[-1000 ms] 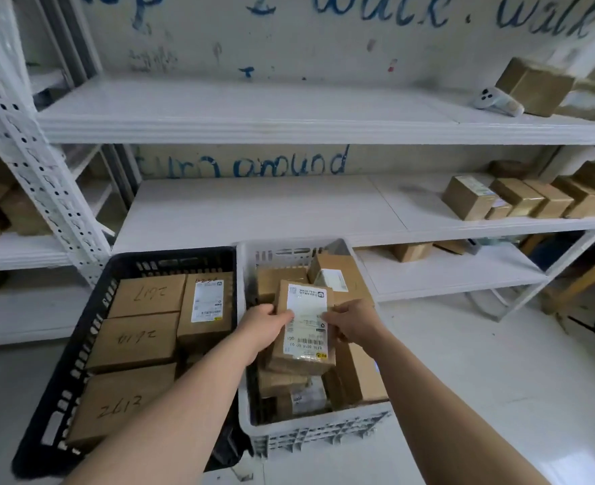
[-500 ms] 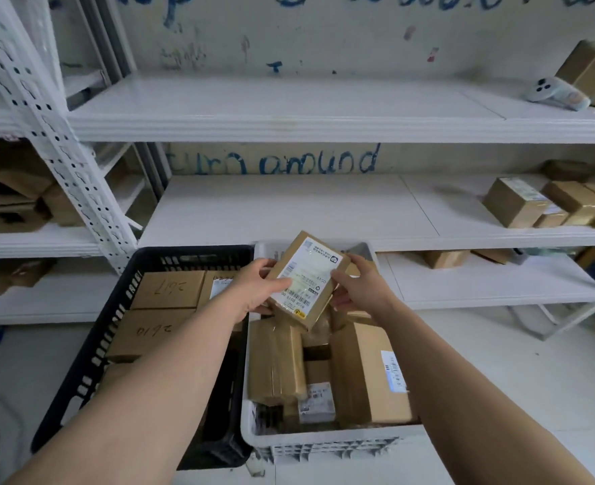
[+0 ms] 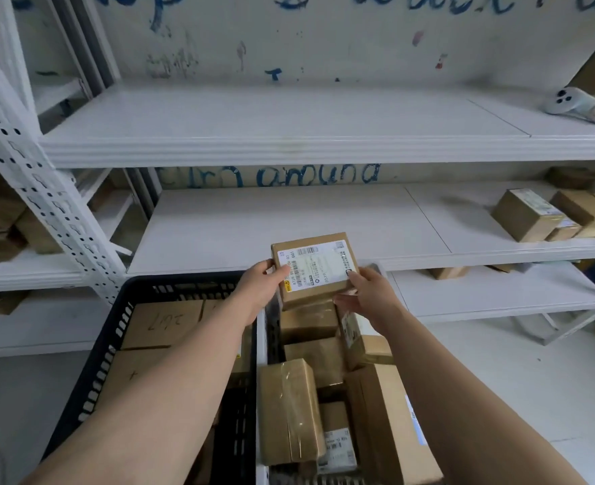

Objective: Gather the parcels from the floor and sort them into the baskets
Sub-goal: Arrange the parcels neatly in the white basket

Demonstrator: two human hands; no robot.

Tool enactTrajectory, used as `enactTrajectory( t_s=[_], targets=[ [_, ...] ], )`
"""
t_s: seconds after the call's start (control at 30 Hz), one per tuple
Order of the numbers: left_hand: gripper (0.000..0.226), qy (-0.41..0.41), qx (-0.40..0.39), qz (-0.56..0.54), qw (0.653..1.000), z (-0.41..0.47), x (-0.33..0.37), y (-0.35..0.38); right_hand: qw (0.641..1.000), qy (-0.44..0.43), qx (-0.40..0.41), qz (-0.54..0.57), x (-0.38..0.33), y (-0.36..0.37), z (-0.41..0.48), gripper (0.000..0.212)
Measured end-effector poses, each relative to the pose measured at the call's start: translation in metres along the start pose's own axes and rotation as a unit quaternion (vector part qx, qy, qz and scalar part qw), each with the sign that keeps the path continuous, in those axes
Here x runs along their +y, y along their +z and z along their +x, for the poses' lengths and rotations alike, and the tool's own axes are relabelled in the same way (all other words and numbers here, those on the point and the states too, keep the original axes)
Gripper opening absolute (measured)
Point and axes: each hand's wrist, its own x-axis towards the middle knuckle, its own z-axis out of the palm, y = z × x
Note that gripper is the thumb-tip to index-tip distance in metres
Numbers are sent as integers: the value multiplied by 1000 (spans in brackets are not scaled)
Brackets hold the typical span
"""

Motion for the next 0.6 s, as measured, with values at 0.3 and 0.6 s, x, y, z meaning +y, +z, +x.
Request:
enactTrajectory(
  t_s=[0.3,0.6],
  targets=[
    [38,-59,-21,67,996,54,-32,11,980,26,74,-181,16,6,43,12],
    [33,-101,23,185,977,85,-67,22,934,68,29,-350,49,14,99,12]
  ],
)
